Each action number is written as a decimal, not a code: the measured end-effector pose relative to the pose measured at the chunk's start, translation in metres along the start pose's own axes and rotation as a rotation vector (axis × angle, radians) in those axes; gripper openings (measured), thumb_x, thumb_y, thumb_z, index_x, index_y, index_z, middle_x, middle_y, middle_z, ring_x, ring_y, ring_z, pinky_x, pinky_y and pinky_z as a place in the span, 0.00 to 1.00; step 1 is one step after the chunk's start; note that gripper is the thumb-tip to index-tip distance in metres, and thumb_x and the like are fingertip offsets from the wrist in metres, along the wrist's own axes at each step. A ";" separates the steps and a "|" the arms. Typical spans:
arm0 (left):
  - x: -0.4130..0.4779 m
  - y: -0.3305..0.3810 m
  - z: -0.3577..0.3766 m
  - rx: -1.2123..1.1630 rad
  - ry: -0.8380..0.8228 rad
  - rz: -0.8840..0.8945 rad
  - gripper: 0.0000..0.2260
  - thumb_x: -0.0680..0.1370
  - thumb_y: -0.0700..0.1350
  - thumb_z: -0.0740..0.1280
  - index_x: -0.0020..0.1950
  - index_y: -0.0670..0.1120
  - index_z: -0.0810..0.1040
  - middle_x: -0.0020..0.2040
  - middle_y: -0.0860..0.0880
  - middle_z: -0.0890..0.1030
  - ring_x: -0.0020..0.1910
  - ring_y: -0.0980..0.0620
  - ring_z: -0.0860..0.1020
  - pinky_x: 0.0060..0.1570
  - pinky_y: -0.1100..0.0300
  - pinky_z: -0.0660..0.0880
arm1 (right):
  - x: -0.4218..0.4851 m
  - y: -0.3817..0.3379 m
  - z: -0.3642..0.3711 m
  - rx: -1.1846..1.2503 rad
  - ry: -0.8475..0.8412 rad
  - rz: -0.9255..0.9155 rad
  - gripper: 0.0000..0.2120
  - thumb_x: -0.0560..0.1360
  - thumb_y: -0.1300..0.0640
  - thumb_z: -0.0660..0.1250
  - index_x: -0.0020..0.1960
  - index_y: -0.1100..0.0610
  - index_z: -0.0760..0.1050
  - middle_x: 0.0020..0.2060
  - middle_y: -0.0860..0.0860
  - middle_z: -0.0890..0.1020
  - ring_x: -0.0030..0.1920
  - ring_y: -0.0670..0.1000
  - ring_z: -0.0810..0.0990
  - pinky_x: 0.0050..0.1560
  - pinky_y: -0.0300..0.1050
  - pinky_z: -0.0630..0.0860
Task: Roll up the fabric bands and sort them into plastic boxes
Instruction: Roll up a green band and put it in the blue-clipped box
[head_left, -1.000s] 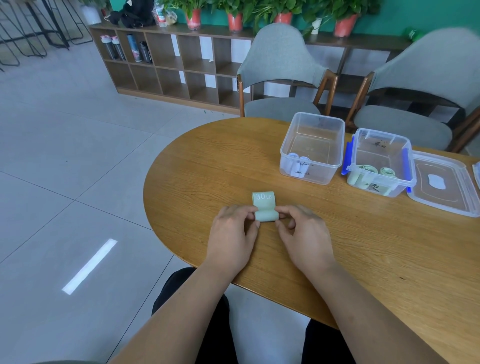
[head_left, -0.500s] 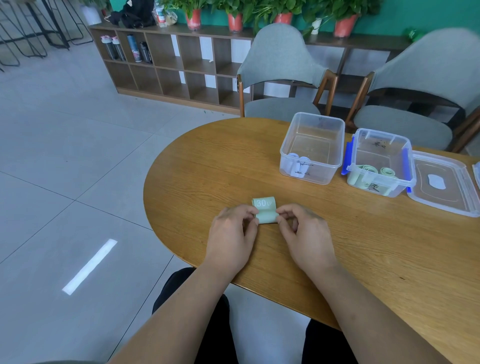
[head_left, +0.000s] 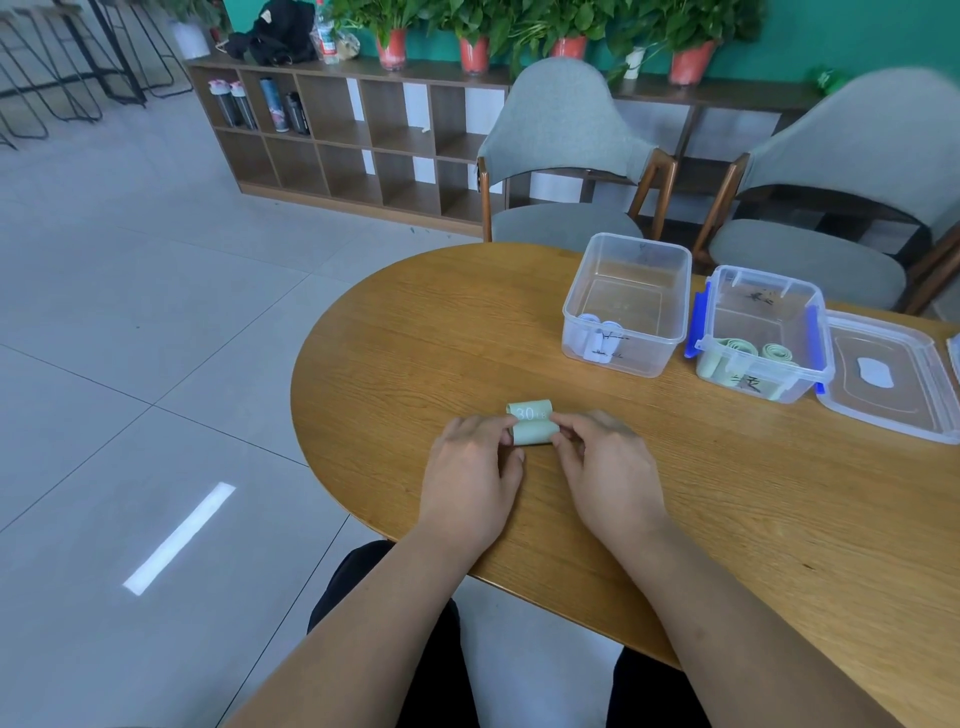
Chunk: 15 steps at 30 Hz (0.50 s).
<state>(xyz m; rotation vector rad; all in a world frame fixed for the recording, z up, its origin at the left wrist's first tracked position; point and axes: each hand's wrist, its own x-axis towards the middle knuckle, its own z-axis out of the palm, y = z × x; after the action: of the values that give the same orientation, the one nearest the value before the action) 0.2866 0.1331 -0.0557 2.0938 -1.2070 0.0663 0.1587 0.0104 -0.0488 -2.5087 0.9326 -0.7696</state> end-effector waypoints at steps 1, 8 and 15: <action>0.001 0.001 -0.001 0.000 0.000 -0.005 0.16 0.79 0.47 0.72 0.66 0.52 0.80 0.49 0.59 0.79 0.49 0.55 0.74 0.54 0.52 0.76 | 0.003 -0.001 -0.001 0.002 -0.012 0.009 0.12 0.81 0.53 0.69 0.64 0.49 0.82 0.47 0.45 0.81 0.46 0.47 0.79 0.47 0.46 0.79; 0.010 0.005 -0.003 0.005 0.011 -0.012 0.14 0.76 0.46 0.73 0.60 0.55 0.77 0.45 0.59 0.79 0.46 0.53 0.75 0.49 0.51 0.76 | 0.018 0.000 -0.009 0.110 -0.064 0.107 0.06 0.79 0.52 0.72 0.56 0.44 0.82 0.39 0.40 0.83 0.36 0.40 0.78 0.43 0.44 0.79; 0.028 0.006 -0.006 0.056 -0.057 -0.054 0.09 0.80 0.47 0.70 0.60 0.52 0.81 0.45 0.55 0.82 0.49 0.50 0.79 0.51 0.52 0.76 | 0.022 -0.009 -0.007 -0.077 -0.076 0.058 0.13 0.81 0.47 0.67 0.64 0.46 0.81 0.49 0.44 0.84 0.48 0.48 0.82 0.46 0.45 0.78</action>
<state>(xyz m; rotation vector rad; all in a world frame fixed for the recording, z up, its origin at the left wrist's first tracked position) 0.2997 0.1141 -0.0375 2.1895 -1.1937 0.0155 0.1730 0.0010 -0.0312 -2.5449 1.0218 -0.6274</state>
